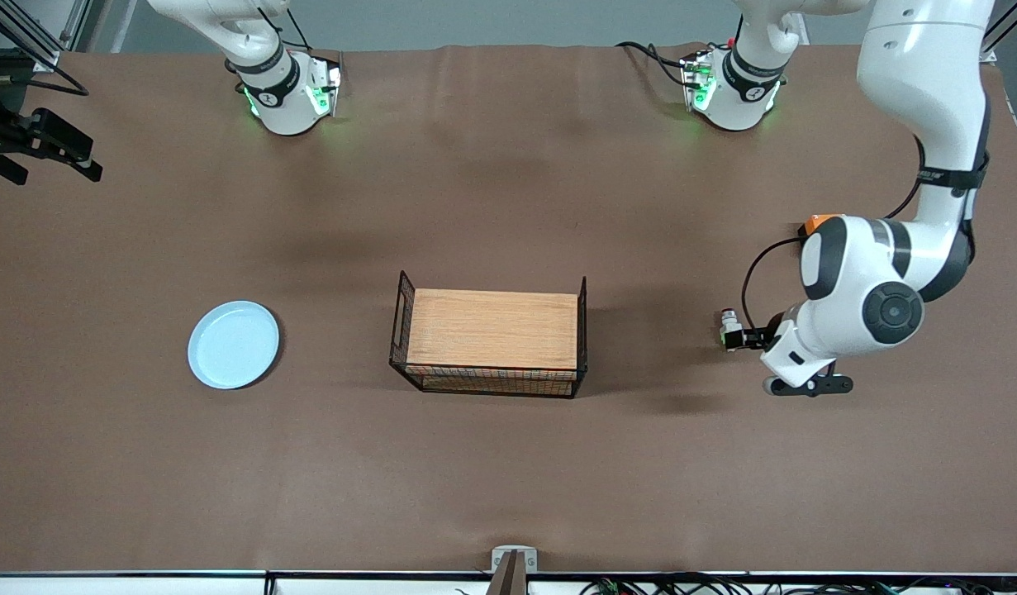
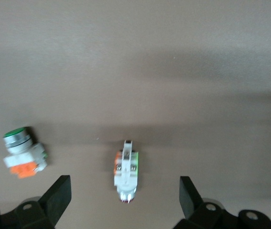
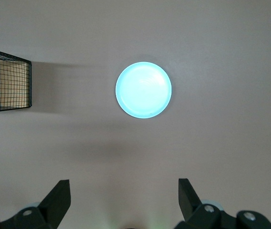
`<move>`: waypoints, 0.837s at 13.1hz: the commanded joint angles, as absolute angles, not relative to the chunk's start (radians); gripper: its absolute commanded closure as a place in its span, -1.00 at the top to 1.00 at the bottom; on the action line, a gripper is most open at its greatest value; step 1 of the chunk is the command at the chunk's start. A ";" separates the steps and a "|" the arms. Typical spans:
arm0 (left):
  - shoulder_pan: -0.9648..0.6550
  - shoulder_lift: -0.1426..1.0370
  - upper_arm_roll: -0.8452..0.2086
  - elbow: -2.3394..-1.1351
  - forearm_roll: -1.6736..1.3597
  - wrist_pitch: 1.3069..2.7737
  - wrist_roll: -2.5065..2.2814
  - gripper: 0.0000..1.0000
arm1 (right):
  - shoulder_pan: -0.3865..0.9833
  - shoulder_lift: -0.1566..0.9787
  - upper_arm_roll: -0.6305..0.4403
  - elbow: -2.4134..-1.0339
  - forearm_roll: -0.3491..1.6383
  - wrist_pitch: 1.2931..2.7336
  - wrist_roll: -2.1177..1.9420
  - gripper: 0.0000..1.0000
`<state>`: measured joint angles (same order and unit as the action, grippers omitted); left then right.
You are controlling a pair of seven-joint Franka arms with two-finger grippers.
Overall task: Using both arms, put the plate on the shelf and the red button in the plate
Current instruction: 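Grasp the white button with the left gripper while the right gripper reaches the plate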
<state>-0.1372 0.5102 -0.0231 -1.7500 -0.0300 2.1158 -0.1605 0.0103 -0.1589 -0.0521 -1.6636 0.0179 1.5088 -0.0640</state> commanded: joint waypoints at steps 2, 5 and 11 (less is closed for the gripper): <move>-0.152 0.512 -0.018 -1.831 -0.031 2.212 -0.149 0.99 | -0.003 -0.163 -0.046 -1.637 0.018 1.500 -0.075 1.00; -0.153 0.537 -0.018 -1.856 -0.031 2.255 -0.149 0.99 | -0.002 -0.138 -0.046 -1.631 0.009 1.500 -0.069 1.00; -0.158 0.577 -0.018 -1.875 0.023 2.292 -0.133 0.81 | -0.017 -0.068 -0.048 -1.623 0.009 1.506 -0.091 1.00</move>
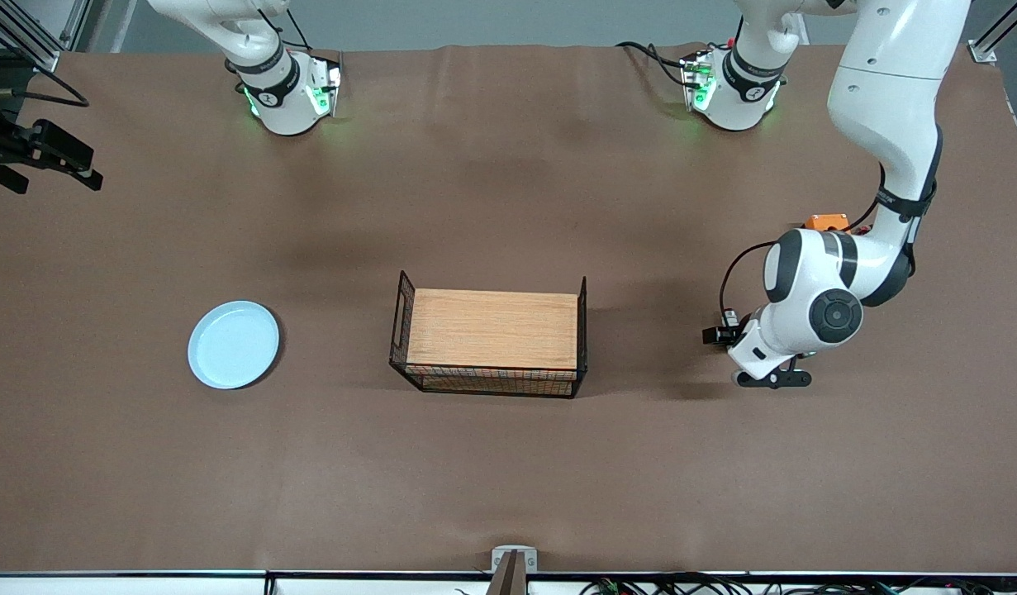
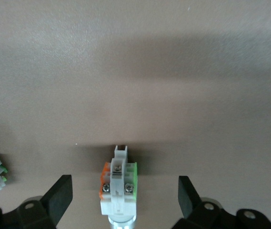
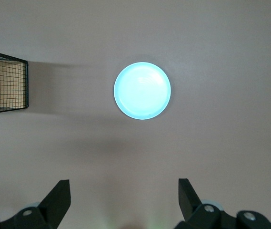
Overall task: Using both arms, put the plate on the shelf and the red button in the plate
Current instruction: 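Grasp the white button with the left gripper while the right gripper reaches the plate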
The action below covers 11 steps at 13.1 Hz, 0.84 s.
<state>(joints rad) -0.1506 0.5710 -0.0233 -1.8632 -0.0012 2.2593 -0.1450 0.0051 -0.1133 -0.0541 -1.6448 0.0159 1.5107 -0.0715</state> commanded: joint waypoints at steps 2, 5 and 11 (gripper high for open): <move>-0.158 0.578 -0.018 -1.881 0.023 2.306 -0.133 0.57 | -0.025 0.045 -0.048 -1.615 0.008 1.514 -0.092 1.00; -0.158 0.578 -0.018 -1.881 0.023 2.306 -0.133 0.19 | -0.054 0.103 -0.046 -1.588 -0.012 1.525 -0.097 1.00; -0.161 0.580 -0.018 -1.884 0.025 2.306 -0.132 -0.16 | -0.057 0.135 -0.044 -1.787 -0.046 1.845 -0.095 1.00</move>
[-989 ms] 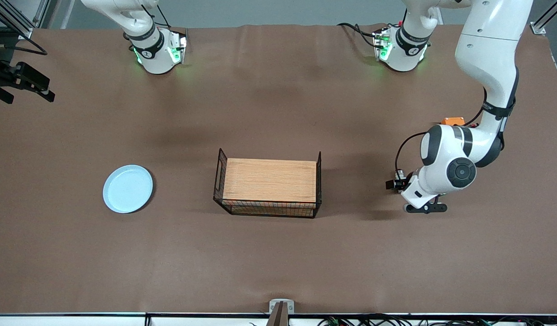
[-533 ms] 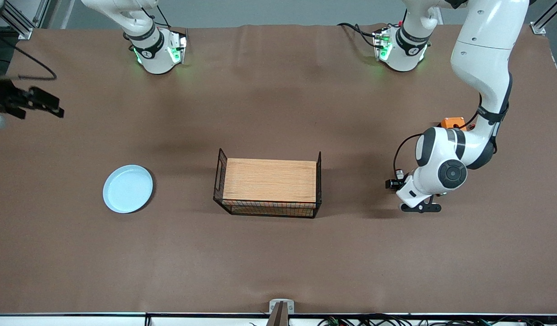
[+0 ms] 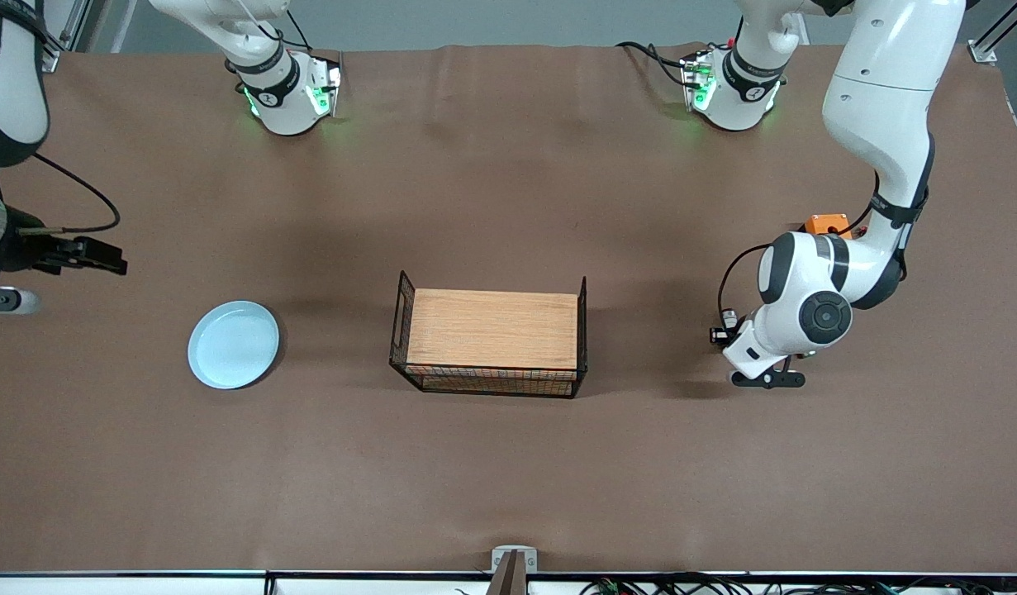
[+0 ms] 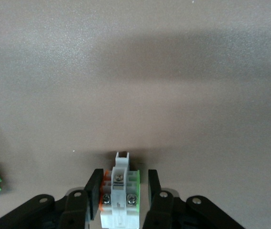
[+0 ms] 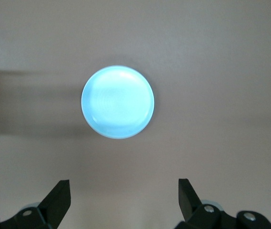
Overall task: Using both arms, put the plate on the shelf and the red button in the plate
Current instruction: 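Grasp the white button with the left gripper while the right gripper reaches the plate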
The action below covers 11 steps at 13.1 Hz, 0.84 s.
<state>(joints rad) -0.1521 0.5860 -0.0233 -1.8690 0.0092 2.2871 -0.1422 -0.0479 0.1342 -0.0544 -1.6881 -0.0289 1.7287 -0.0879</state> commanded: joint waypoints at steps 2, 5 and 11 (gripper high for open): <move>-0.169 0.578 -0.018 -1.888 0.026 2.306 -0.133 -0.33 | -0.067 0.143 -0.044 -1.909 -0.046 2.022 -0.095 1.00; -0.166 0.563 -0.018 -1.888 0.029 2.295 -0.133 -0.47 | -0.103 0.205 -0.043 -2.018 -0.045 2.245 -0.106 1.00; -0.150 0.468 -0.017 -1.871 0.015 2.256 -0.155 -0.49 | -0.167 0.423 -0.041 -2.074 0.031 2.555 -0.224 1.00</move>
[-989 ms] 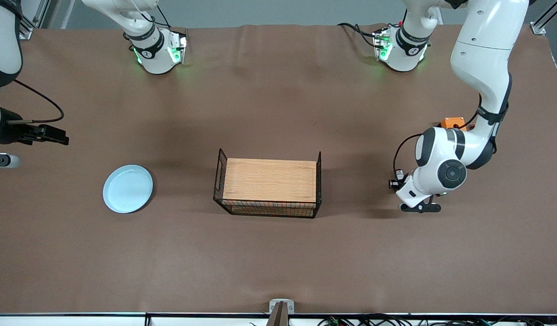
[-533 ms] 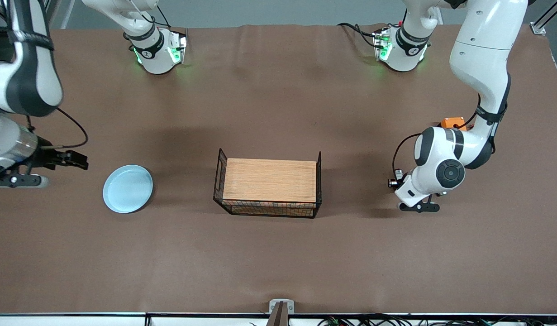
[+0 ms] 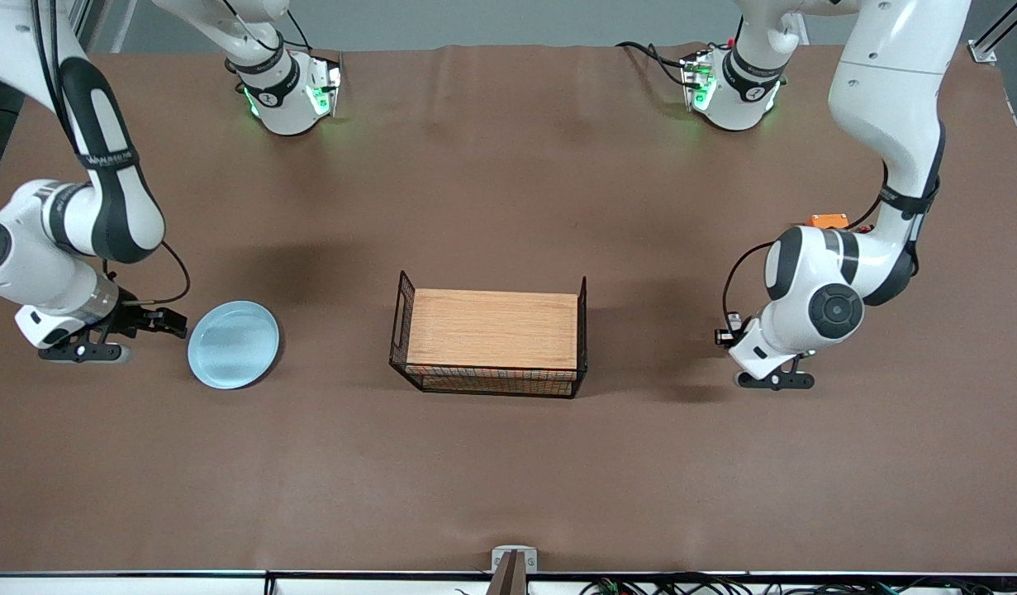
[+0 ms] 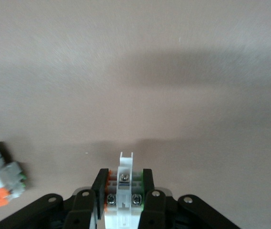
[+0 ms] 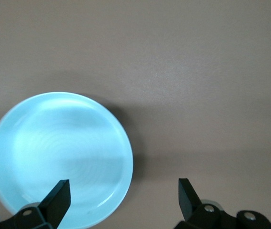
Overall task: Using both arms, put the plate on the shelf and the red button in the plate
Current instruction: 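Grip the light blue plate rim with the right gripper and tilt it up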
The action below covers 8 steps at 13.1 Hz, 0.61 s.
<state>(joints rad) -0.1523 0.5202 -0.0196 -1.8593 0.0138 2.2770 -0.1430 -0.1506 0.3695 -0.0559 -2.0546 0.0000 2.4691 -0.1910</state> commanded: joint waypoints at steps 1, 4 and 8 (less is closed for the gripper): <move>-0.149 0.459 -0.015 -1.861 0.014 2.255 -0.170 -0.49 | -0.172 0.454 -0.040 -2.074 0.031 2.581 -0.225 1.00; -0.152 0.460 -0.015 -1.757 0.014 2.142 -0.293 -0.49 | -0.173 0.501 -0.038 -2.071 0.032 2.615 -0.230 1.00; -0.150 0.465 -0.015 -1.635 0.012 2.017 -0.432 -0.56 | -0.187 0.528 -0.038 -2.063 0.034 2.617 -0.261 0.98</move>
<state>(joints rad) -0.1504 0.4602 -0.0171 -1.6866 0.0134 2.0676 -0.3697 -0.1560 0.5152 -0.0543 -2.0719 0.0175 2.6153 -0.2262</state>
